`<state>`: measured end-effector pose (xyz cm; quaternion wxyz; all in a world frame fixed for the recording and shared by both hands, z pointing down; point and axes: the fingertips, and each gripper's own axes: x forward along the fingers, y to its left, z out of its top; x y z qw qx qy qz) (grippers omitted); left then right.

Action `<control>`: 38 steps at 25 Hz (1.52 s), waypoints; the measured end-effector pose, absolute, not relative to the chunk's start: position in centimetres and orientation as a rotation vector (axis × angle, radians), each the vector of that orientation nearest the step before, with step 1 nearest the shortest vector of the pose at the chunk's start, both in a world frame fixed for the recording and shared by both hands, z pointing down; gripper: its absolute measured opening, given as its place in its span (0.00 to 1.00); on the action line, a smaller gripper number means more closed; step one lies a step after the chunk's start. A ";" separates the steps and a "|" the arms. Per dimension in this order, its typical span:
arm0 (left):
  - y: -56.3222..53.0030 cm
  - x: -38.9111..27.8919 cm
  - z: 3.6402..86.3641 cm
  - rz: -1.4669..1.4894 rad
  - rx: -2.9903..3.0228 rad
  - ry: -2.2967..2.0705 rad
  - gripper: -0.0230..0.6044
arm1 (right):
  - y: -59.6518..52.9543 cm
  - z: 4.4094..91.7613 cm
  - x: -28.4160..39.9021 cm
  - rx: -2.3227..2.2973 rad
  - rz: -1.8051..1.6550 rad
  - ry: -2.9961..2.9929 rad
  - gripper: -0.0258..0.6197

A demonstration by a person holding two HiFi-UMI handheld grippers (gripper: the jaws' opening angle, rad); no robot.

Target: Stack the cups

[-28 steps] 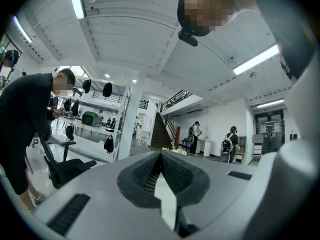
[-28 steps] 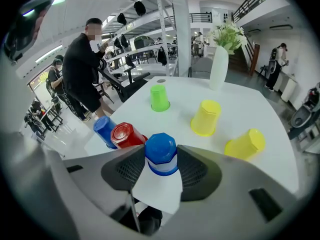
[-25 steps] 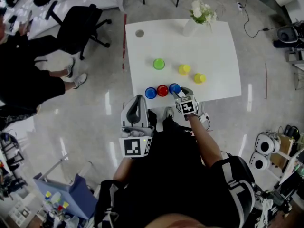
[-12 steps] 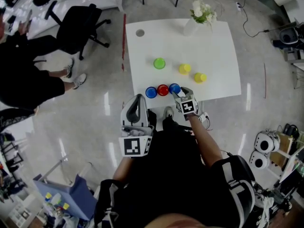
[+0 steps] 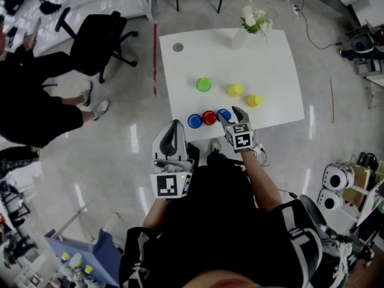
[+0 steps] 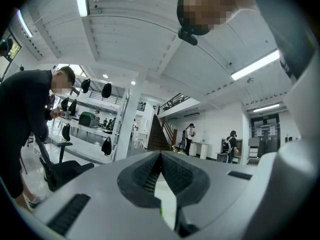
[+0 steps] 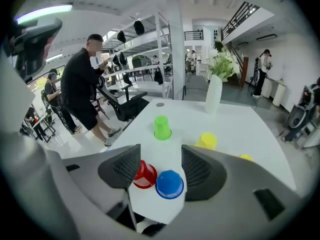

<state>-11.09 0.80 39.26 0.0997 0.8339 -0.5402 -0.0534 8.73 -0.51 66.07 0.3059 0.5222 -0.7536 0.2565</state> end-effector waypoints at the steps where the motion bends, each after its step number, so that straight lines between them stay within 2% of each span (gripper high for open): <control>1: 0.7 -11.5 39.3 -0.160 2.468 -1.588 0.07 | -0.9 65.3 8.2 1.395 0.668 -2.007 0.46; 8: 0.0 -13.2 39.6 -0.170 2.502 -1.544 0.07 | -4.0 61.4 5.5 1.460 0.611 -2.074 0.46; 16: -0.7 -13.9 39.5 -0.171 2.479 -1.573 0.07 | -6.8 61.0 4.0 1.392 0.596 -2.083 0.45; 38: -8.5 -11.4 41.7 -0.096 2.264 -1.838 0.07 | -14.4 71.1 4.0 0.963 0.657 -2.044 0.45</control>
